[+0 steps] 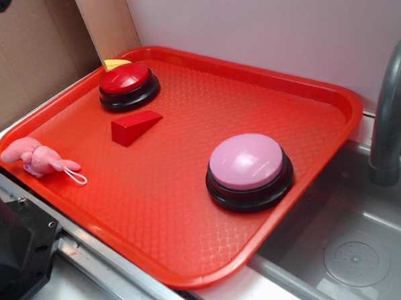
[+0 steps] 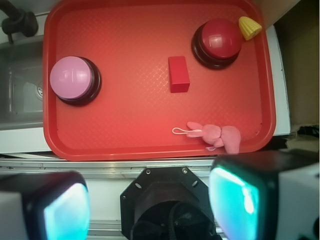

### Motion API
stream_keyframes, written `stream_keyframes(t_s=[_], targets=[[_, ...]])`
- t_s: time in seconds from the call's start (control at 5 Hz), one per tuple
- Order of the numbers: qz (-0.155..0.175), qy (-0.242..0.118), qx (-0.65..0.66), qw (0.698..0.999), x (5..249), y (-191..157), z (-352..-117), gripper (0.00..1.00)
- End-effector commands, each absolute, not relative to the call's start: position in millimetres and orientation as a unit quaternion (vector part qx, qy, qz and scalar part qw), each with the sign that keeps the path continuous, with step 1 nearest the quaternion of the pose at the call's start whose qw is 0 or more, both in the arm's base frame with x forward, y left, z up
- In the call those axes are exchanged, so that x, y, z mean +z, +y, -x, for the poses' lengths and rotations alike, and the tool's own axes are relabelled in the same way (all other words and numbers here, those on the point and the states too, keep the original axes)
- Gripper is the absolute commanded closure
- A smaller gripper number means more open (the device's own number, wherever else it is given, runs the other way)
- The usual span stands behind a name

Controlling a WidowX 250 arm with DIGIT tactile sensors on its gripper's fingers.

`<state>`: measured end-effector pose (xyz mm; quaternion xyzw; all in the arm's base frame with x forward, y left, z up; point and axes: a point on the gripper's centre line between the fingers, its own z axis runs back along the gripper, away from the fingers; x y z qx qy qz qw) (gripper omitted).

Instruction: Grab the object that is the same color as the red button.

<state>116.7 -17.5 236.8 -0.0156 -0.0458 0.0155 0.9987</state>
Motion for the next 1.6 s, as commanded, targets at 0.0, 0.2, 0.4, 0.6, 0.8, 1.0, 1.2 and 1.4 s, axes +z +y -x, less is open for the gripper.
stream_keyframes(t_s=[0.0,0.2,0.4,0.6,0.8,1.0,1.2,1.4], targets=[[0.016,-0.046,0.015,0.999,236.8,-17.5,-116.7,0.0],[0.005,-0.044,0.039,0.998,229.4,-11.8,-122.2,0.0],[-0.015,-0.044,0.071,0.996,207.3,2.7,-139.8,0.0],[-0.039,-0.051,0.08,0.995,183.8,19.9,-159.1,0.0],[-0.026,-0.067,0.091,0.993,158.0,34.5,-172.0,0.0],[-0.031,-0.064,0.072,0.995,135.9,39.9,-182.5,0.0],[-0.011,-0.06,0.069,0.996,99.9,43.9,-196.5,0.0],[-0.019,-0.06,0.067,0.996,79.7,45.0,-205.2,0.0]])
